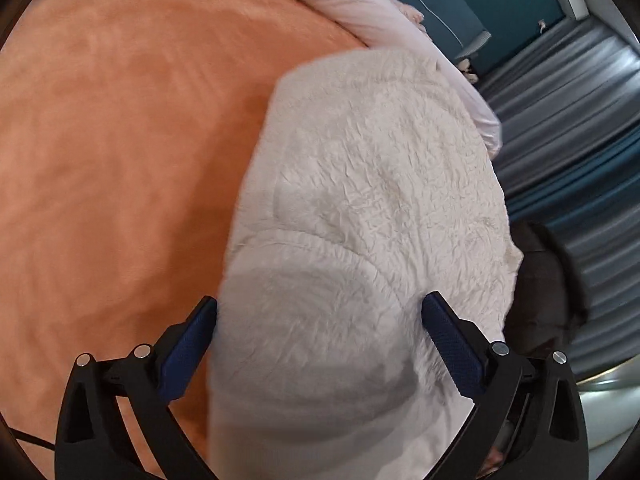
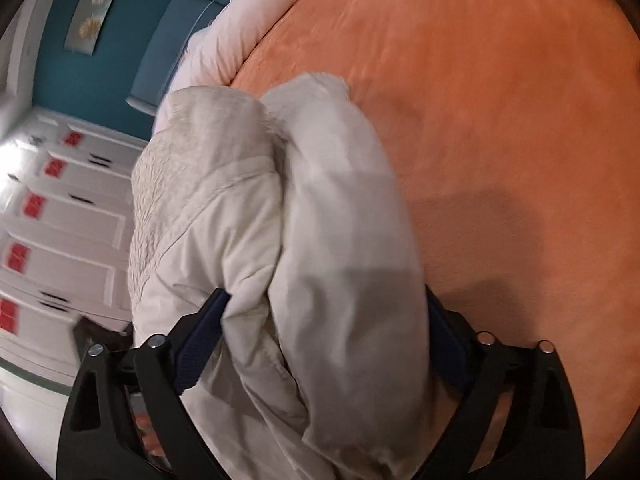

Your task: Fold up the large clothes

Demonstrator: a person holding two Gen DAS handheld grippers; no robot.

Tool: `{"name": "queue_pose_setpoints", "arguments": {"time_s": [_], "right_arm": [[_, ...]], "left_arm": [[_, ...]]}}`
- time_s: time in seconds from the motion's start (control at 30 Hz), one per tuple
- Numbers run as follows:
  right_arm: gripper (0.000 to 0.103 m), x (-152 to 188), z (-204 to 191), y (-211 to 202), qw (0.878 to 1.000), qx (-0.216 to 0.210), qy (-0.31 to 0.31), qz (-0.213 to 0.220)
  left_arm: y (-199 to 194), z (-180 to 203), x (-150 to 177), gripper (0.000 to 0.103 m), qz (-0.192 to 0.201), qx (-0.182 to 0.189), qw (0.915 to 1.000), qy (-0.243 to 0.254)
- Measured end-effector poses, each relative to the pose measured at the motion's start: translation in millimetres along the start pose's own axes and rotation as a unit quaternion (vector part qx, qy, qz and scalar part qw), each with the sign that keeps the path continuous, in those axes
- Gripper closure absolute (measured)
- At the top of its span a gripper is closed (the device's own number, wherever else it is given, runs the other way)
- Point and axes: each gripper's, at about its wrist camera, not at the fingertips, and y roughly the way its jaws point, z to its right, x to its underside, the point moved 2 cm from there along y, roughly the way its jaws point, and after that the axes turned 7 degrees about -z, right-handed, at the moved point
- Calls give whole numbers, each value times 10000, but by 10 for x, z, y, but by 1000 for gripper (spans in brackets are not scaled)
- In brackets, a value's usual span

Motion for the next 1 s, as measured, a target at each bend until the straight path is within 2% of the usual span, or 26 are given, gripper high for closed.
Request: {"name": "queue_pose_setpoints", "arguments": {"time_s": [0.13,0.17,0.2,0.23,0.27,0.37,0.47,0.57,0.67,0.77,0.83,0.93,0.97,1.0], "right_arm": [[12,-57,-119,169,9997,-96,-152,-153],[21,-69,-173,228,9994,-183,-165,-241],[26,-76,-207,251,9991,-263,-157,-301],[39,-75,-253,250,9989,-307,-183,-294],[53,-52,-363,224,9987,-259,-368,-238],[71,61,-696,165,9964,-75,-840,-109],[74,211,-1043,145,9915,-46,-1293,123],[74,278,-1581,186,9837,-206,-1745,382],[74,208,-2031,394,9777,-408,-2022,397],[73,161,-2436,810,9731,-387,-2250,300],[70,157,-2587,1196,9735,-240,-2269,156],[62,59,-2563,1848,9792,241,-1999,-240],[59,86,-2487,2055,9784,583,-1939,-407],[54,114,-2450,2097,9783,624,-1941,-369]], "left_arm": [[73,-12,-83,5,-105,123,9998,-111],[51,24,-80,7,-74,94,9999,-90],[26,58,-71,13,-15,51,10000,-37],[-19,127,-53,20,68,-15,10000,60],[-66,176,-54,23,150,-80,9997,171],[-320,324,-68,35,442,-205,9972,575],[-631,405,-115,39,753,-243,9926,920],[-1060,403,-245,40,1178,-257,9863,1129],[-1491,206,-493,40,1606,-336,9801,1120],[-1678,-100,-739,40,1787,-596,9766,1041],[-1652,-372,-910,39,1746,-663,9784,890],[-1347,-994,-1148,37,1276,-1027,9855,448],[-1261,-1159,-1169,37,1090,-1189,9864,310],[-1137,-1355,-1169,32,935,-1375,9860,105]]}}
